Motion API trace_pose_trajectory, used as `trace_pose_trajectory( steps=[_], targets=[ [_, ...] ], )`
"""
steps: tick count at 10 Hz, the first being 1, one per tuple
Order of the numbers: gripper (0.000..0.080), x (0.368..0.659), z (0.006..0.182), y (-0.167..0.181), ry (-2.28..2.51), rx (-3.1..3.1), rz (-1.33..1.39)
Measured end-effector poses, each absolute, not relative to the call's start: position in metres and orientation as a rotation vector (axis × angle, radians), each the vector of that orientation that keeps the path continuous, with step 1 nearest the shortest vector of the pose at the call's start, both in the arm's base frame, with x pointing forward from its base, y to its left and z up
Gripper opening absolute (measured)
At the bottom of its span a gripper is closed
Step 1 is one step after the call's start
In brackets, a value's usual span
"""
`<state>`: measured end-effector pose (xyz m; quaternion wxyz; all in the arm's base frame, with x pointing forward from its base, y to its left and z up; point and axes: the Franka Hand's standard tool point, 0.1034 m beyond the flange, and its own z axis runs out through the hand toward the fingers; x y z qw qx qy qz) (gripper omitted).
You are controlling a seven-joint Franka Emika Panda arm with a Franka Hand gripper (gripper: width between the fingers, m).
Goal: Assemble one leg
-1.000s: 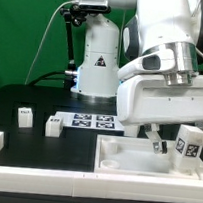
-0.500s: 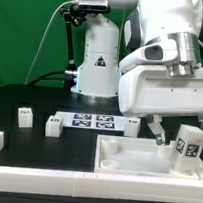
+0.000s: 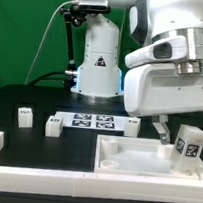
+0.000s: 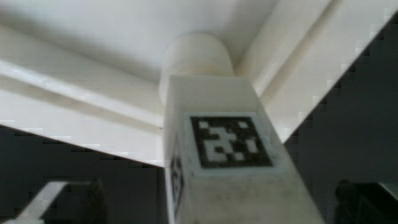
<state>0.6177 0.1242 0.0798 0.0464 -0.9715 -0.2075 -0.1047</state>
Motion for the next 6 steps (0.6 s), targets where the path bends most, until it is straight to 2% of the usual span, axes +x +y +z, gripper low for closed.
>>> trace_pose_trajectory(
  steps=[2, 4, 6],
  targets=[
    [0.0649, 0.6087, 0.0791, 0.1267, -0.651, -2.964, 0.021],
    [0.0649, 0.6125, 0.0812, 0.1289, -0.660, -2.942, 0.196],
    [0.0649, 0.6180, 0.0796, 0.1274, -0.661, -2.945, 0.147]
  ],
)
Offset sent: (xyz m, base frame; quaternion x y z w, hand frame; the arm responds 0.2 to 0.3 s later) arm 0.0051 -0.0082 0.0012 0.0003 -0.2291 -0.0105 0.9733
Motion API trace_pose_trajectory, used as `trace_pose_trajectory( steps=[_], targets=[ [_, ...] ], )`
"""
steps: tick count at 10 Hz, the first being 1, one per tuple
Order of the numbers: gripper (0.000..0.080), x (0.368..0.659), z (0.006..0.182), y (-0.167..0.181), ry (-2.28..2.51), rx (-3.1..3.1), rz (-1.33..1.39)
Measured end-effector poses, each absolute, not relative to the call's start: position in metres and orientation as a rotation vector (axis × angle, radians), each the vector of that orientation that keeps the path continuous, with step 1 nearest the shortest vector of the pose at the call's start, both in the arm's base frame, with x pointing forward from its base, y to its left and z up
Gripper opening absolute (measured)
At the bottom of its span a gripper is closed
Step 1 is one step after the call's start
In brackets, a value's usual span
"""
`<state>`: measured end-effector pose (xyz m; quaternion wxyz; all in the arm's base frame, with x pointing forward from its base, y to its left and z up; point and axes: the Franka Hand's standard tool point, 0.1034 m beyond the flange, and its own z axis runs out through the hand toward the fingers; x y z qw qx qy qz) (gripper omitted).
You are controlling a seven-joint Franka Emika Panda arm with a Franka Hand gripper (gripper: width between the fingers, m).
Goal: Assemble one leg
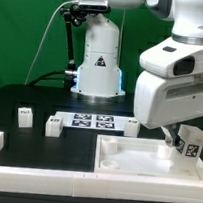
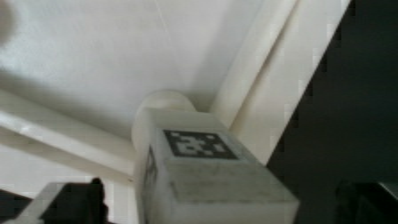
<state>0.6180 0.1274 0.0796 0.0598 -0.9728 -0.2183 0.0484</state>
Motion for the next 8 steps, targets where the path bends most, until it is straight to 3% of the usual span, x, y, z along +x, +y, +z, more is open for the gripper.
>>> trace_pose_trajectory(
  steps=[8],
  targets=[
    [0.0649, 0.631, 0.081, 0.123, -0.627, -2.980, 0.018]
  ],
)
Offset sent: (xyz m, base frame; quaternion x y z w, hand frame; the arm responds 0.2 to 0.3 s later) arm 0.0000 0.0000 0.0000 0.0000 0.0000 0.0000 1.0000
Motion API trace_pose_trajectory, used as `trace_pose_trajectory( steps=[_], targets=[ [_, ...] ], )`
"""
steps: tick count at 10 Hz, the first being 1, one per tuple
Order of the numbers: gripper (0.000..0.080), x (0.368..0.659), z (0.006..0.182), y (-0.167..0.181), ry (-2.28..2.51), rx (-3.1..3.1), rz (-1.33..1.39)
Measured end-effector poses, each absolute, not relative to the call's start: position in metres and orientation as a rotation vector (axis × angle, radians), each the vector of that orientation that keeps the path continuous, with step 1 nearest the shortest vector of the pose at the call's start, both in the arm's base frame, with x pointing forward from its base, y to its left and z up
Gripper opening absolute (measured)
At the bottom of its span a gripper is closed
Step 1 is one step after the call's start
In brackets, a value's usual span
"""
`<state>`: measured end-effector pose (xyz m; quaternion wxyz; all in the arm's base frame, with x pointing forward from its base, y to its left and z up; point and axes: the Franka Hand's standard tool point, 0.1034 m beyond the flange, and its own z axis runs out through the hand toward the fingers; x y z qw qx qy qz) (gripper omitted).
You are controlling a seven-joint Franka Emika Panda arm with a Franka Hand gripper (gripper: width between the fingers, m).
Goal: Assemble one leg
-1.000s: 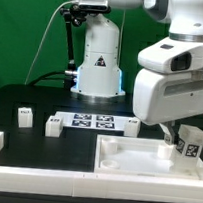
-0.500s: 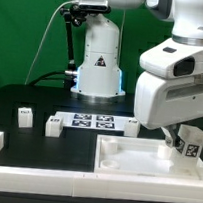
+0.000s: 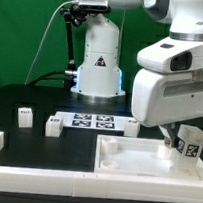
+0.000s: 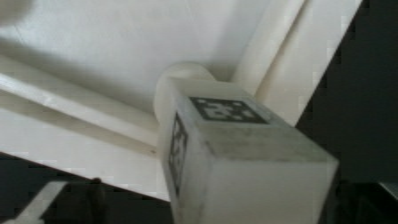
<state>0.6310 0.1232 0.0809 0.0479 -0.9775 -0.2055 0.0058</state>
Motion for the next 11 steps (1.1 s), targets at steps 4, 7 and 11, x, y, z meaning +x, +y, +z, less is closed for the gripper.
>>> trace_pose_trajectory(
  steps=[4, 7, 11],
  targets=[
    [0.0520, 0.6321, 0.0782, 0.1210, -0.631, -2.981, -0.013],
    [0.0289, 0.6318, 0.0776, 0.1212, -0.630, -2.980, -0.011],
    [0.0289, 0.6315, 0.0770, 0.1216, -0.592, -2.986, -0.008]
  ],
)
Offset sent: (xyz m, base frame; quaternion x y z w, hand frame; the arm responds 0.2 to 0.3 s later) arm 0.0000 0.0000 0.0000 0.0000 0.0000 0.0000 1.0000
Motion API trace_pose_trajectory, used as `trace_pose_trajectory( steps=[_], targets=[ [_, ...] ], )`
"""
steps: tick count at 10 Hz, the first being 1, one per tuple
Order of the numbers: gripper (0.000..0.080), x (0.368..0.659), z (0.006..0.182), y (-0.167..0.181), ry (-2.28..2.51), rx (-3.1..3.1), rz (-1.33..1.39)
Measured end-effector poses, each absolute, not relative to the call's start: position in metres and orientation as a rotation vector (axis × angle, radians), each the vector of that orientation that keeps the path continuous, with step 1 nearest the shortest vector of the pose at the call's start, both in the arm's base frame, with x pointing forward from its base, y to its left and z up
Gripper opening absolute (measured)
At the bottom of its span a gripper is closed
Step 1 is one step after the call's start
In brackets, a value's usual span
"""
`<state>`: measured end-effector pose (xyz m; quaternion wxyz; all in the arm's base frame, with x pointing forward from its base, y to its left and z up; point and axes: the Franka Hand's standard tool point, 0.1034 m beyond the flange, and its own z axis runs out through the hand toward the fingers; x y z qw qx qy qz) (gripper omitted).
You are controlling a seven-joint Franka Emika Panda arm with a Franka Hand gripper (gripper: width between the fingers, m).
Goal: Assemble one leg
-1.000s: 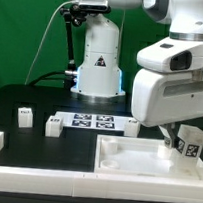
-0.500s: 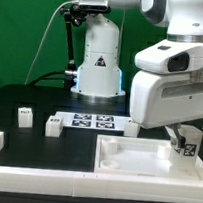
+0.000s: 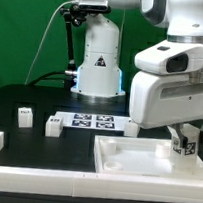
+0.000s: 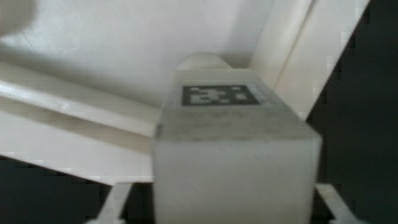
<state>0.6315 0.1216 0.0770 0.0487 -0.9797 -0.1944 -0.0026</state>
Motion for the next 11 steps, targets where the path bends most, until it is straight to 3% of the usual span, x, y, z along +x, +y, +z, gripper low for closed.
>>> trace_pose_trajectory(
  steps=[11],
  targets=[
    [0.0291, 0.636, 0.074, 0.107, 1.290, -2.794, 0.010]
  ],
)
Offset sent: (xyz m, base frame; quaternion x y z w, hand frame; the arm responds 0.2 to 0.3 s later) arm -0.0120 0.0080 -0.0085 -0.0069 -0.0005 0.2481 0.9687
